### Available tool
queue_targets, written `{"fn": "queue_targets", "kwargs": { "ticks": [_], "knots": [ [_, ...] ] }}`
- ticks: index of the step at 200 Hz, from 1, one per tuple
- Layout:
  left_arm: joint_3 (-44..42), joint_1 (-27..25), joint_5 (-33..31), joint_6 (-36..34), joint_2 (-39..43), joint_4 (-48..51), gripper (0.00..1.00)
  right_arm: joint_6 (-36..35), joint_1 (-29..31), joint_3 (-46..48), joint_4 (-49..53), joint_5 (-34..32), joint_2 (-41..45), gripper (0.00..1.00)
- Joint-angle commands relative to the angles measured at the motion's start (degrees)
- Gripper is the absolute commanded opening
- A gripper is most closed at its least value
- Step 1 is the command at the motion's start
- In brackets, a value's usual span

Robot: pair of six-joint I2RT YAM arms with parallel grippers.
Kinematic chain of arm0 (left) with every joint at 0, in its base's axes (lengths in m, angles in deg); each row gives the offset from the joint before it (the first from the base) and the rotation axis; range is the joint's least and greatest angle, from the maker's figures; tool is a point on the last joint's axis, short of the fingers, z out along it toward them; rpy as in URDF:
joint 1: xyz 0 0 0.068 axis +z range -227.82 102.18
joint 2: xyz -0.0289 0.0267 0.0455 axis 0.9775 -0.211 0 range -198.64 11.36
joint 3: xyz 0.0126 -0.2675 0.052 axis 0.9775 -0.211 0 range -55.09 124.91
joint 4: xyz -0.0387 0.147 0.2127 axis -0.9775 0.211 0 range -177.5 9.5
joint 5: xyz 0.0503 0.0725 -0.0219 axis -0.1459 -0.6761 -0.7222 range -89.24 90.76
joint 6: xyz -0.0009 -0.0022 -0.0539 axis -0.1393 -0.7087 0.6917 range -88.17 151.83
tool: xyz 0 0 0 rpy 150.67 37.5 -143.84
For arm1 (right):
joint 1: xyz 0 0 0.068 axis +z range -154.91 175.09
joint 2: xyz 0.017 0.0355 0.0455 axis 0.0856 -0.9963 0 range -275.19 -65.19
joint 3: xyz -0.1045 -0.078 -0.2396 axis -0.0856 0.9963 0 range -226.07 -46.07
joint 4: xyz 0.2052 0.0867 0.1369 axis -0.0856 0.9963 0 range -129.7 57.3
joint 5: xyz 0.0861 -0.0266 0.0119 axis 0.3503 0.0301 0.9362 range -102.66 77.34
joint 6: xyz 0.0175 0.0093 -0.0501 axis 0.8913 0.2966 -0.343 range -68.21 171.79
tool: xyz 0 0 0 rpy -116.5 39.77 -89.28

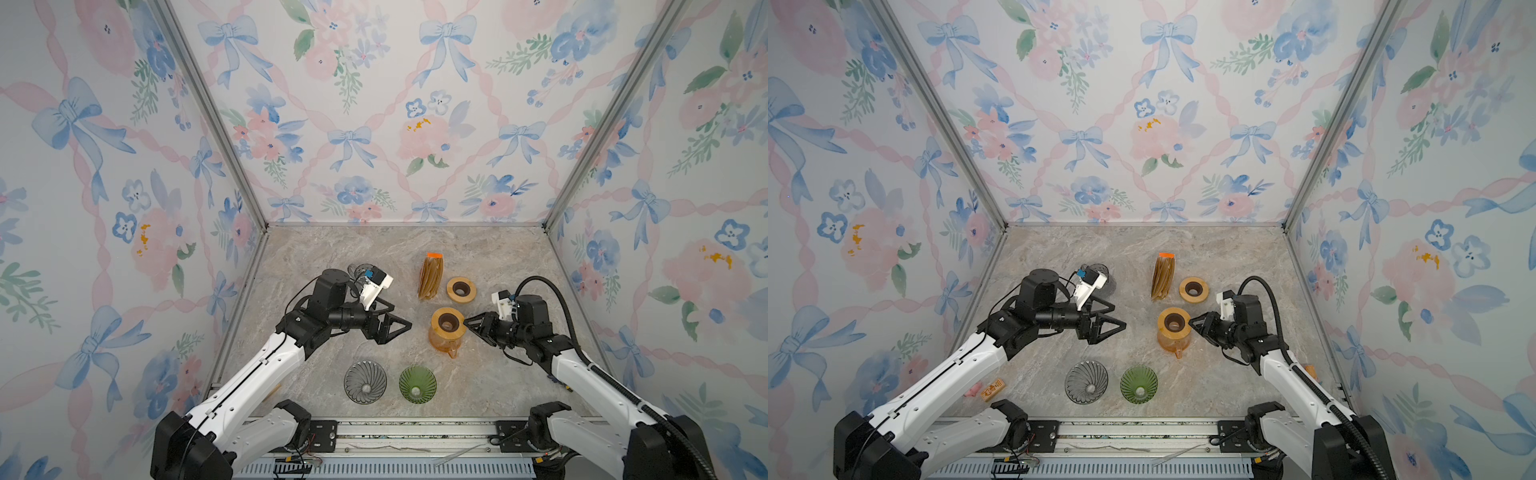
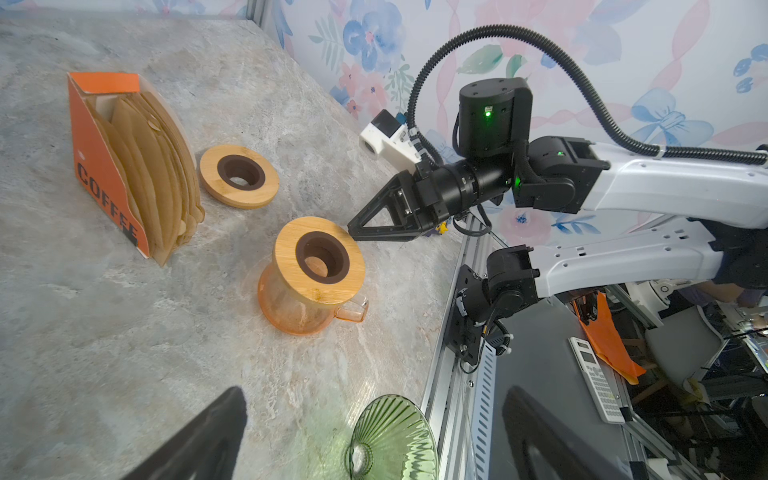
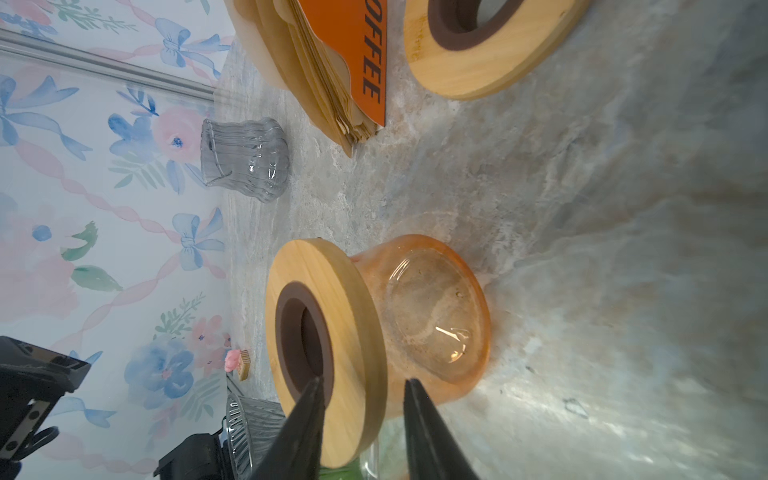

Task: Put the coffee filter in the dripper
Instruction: 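Open the right gripper and press the ring down onto the pitcher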

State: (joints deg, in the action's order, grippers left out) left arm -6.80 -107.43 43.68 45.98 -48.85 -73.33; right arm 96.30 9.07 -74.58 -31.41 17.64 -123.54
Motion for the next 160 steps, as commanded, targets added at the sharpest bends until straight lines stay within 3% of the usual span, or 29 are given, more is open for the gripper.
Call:
{"fn": "queue_targets", "kwargs": {
  "ticks": [1,61,117,160],
  "knots": [
    [-0.63,-0.28,0.37,0.26,-0.13,-1.24,0.98,-4.74,3.17,-4.53,9.83,-7.8,1.61,0.43],
    [-1.34,-0.74,-6.27,-0.09,2.45,-1.24,0.98,-6.45,11.96,-12.14,21.04,-24.64,0.99,0.63],
    [-1.49,-2.39,-5.28,0.0,1.64,-1.22,0.98,-7.44,18.94,-19.65,26.25,-34.6,-5.75,0.65],
    [-1.53,-2.41,-6.08,-0.26,2.03,-1.25,0.98,-8.38,21.41,-23.37,27.02,-36.59,-10.89,0.66]
  ]
}}
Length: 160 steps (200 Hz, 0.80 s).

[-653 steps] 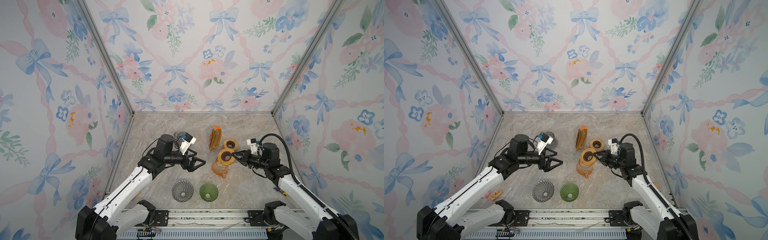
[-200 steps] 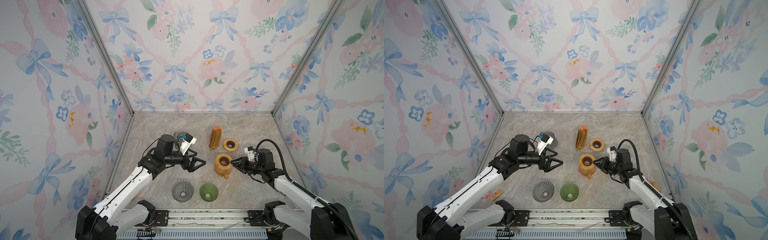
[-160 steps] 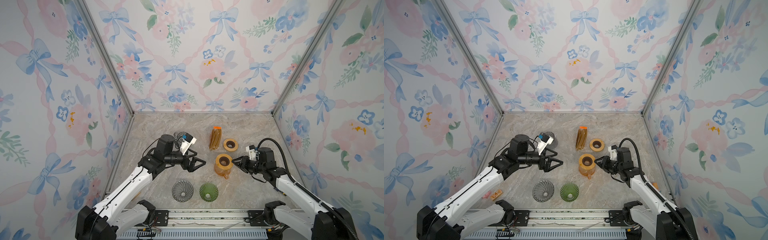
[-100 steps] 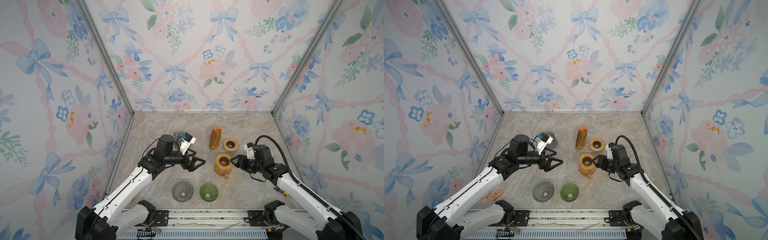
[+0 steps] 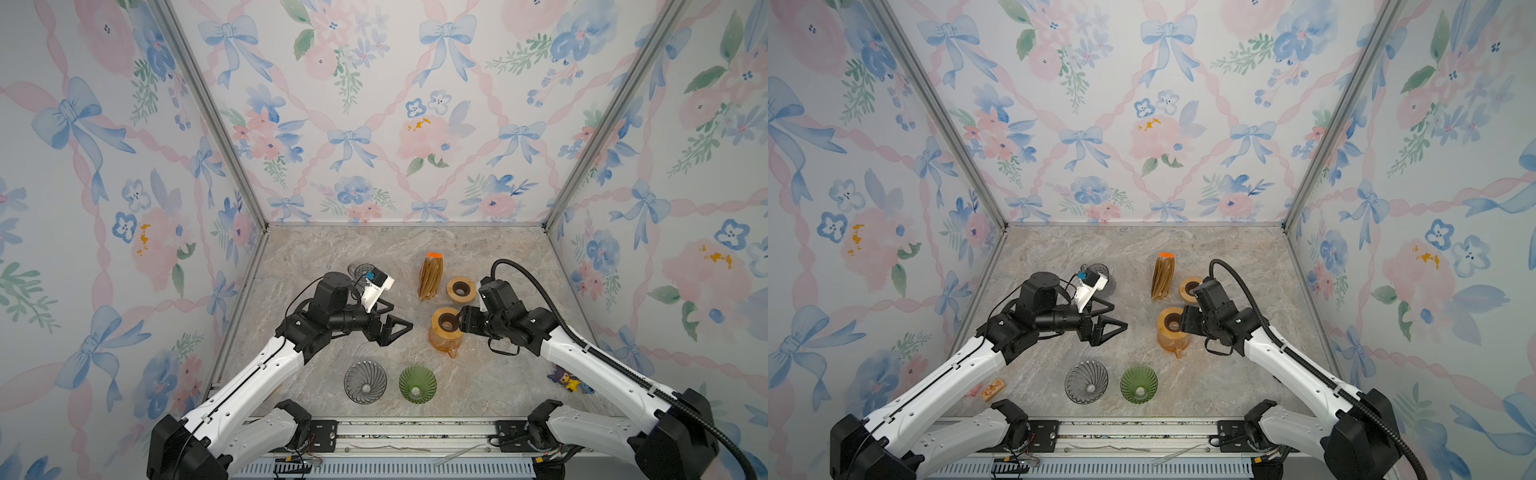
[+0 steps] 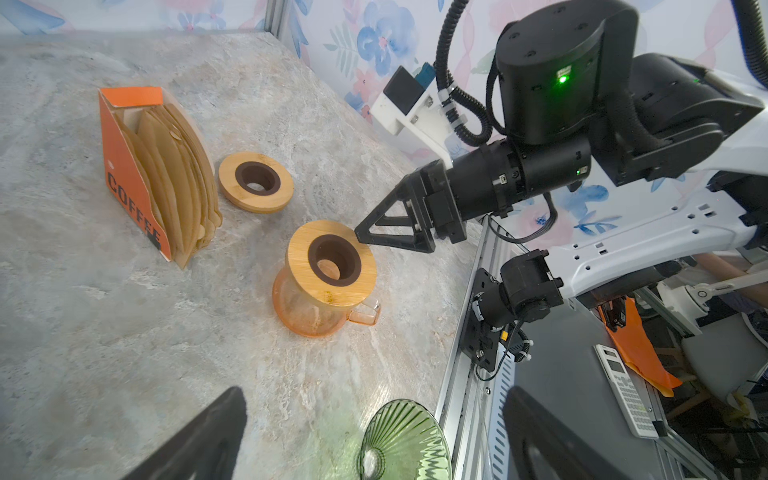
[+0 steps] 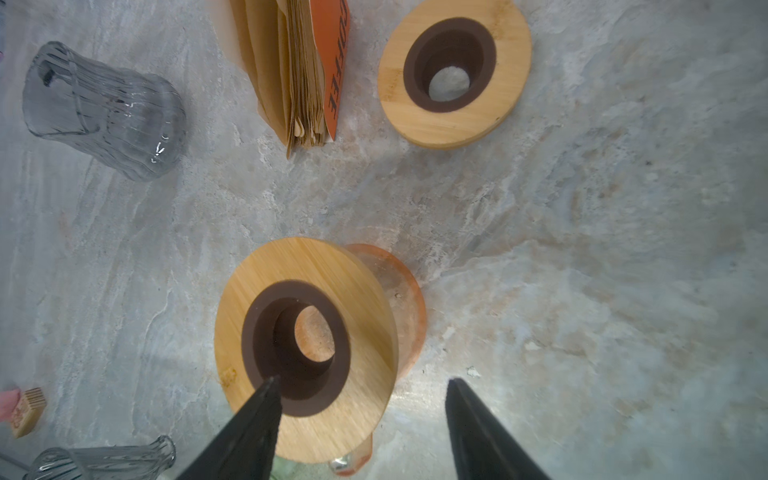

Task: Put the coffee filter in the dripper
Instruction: 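Open the right gripper and press the ring down onto the pitcher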

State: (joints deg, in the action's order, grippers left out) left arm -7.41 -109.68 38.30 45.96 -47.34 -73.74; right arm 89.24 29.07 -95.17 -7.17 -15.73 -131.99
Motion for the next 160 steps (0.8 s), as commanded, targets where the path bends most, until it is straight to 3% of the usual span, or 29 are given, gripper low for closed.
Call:
{"fn": "queue_targets", "kwargs": {
  "ticks": [1,65,160],
  "knots": [
    [-0.92,-0.15,-0.75,-0.24,0.52,-0.84,0.98,-1.28,1.47,-2.86,2.83,-3.23,-2.53,0.66],
    [-0.92,-0.2,-1.33,-0.25,0.56,-0.8,0.98,-1.31,1.77,-3.57,1.46,-2.84,-7.05,0.65],
    [-1.01,-0.05,-1.33,-0.23,0.6,-0.69,0.98,-3.17,1.79,-2.5,-0.08,-2.82,-8.55,0.5]
  ]
}}
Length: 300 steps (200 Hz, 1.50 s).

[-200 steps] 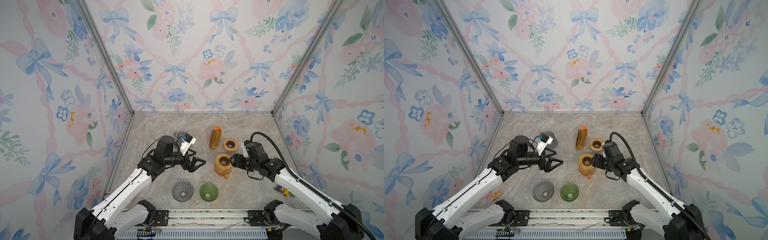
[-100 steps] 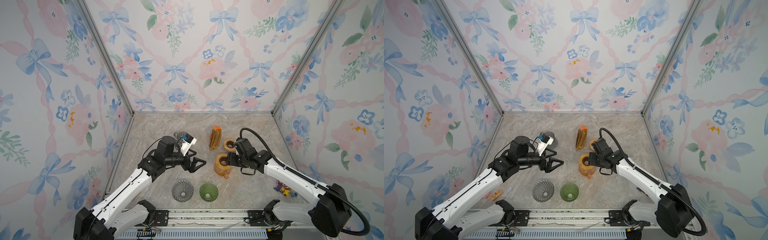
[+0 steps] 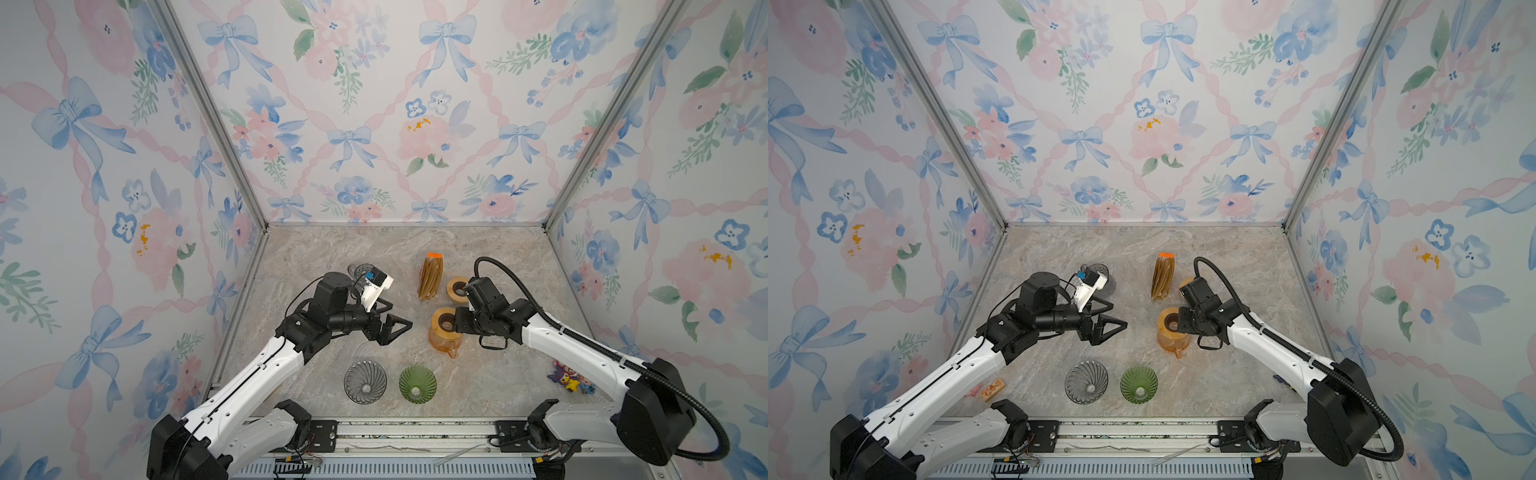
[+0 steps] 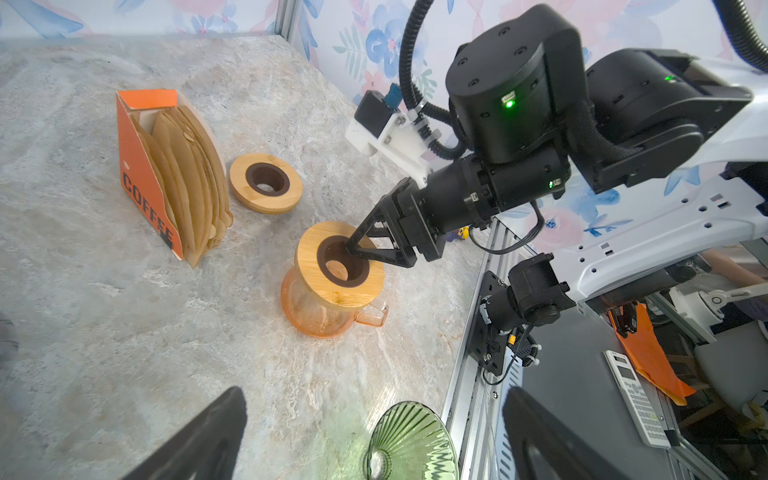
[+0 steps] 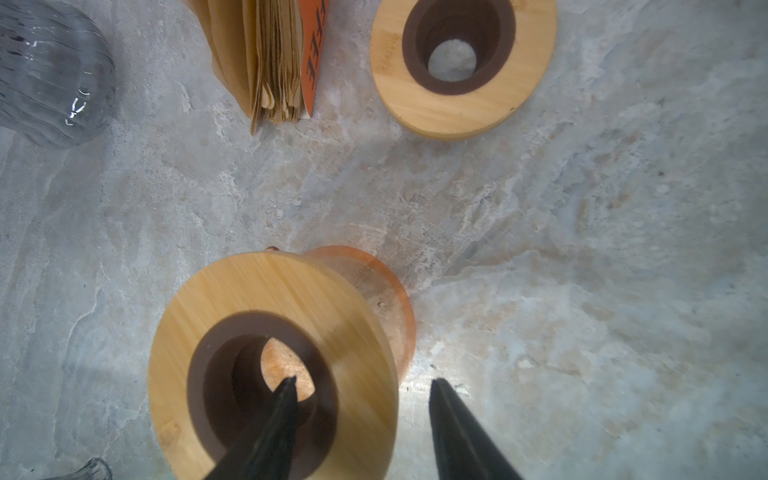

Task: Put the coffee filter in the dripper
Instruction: 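Open the right gripper and press the ring down onto the pitcher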

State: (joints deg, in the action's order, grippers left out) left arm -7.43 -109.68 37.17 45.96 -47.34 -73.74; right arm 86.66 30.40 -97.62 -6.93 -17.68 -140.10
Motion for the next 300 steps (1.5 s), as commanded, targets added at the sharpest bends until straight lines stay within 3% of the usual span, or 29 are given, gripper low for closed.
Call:
{"fn": "queue_targets", "kwargs": {
  "ticks": [1,138,300],
  "knots": [
    [-0.99,-0.09,-0.19,-0.24,0.6,-0.68,0.98,-0.6,0.42,-0.05,-0.33,-0.87,-0.43,0.5],
    [-0.9,0.52,0.16,-0.23,0.95,-0.71,0.98,-0.16,0.46,2.39,-1.35,-0.87,2.11,0.36],
    [-0.9,0.57,0.25,-0.16,1.15,-0.67,0.98,-0.16,1.41,2.99,-1.7,-0.94,2.25,0.36]
  ]
}}
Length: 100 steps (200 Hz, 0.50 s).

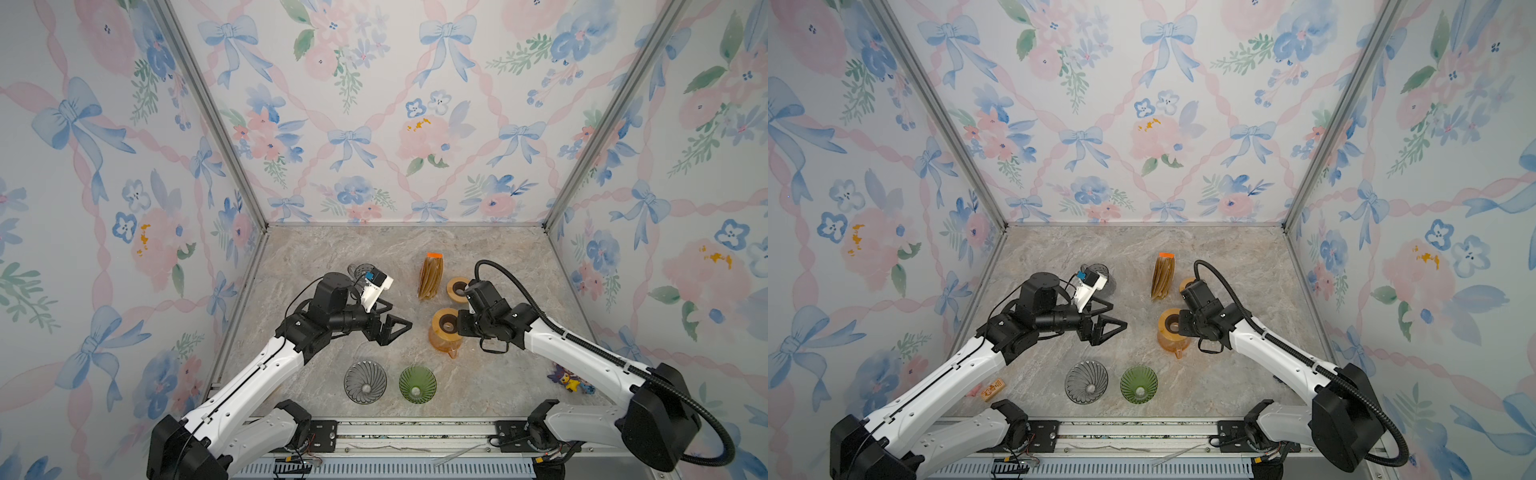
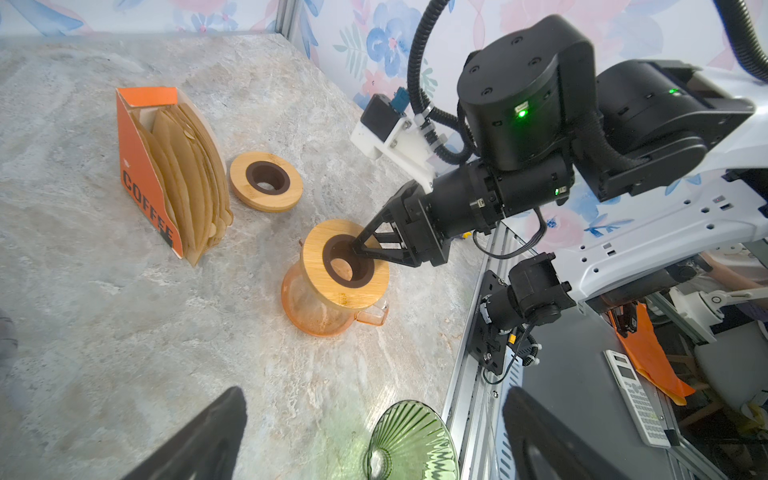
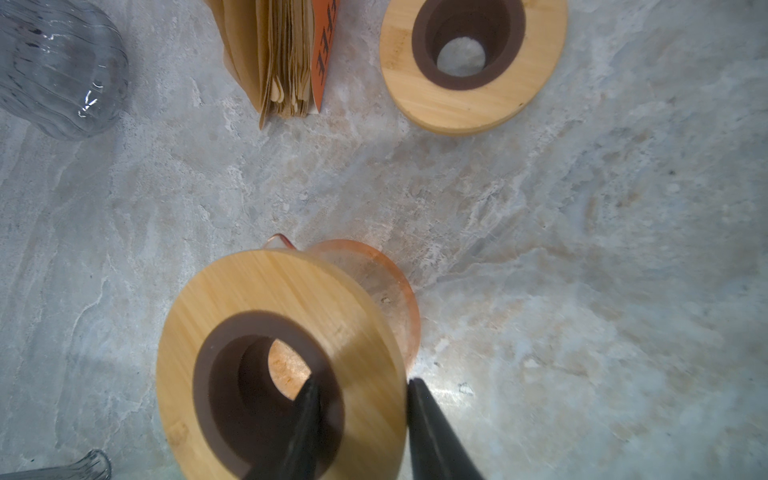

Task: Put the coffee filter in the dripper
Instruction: 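Open the right gripper and press the ring down onto the pitcher, then raise the right gripper and move it toward the green glass dripper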

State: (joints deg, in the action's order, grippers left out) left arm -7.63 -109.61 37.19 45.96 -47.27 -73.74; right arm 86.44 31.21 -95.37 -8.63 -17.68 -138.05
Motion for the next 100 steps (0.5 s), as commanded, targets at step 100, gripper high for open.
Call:
{"fn": "queue_targets", "kwargs": {
  "ticks": [100],
  "knots": [
    [-0.7,0.45,0.31,-0.2,1.16,-0.71,0.98,0.33,0.6,0.42,0.32,-1.97,-0.09,0.4]
  ]
}}
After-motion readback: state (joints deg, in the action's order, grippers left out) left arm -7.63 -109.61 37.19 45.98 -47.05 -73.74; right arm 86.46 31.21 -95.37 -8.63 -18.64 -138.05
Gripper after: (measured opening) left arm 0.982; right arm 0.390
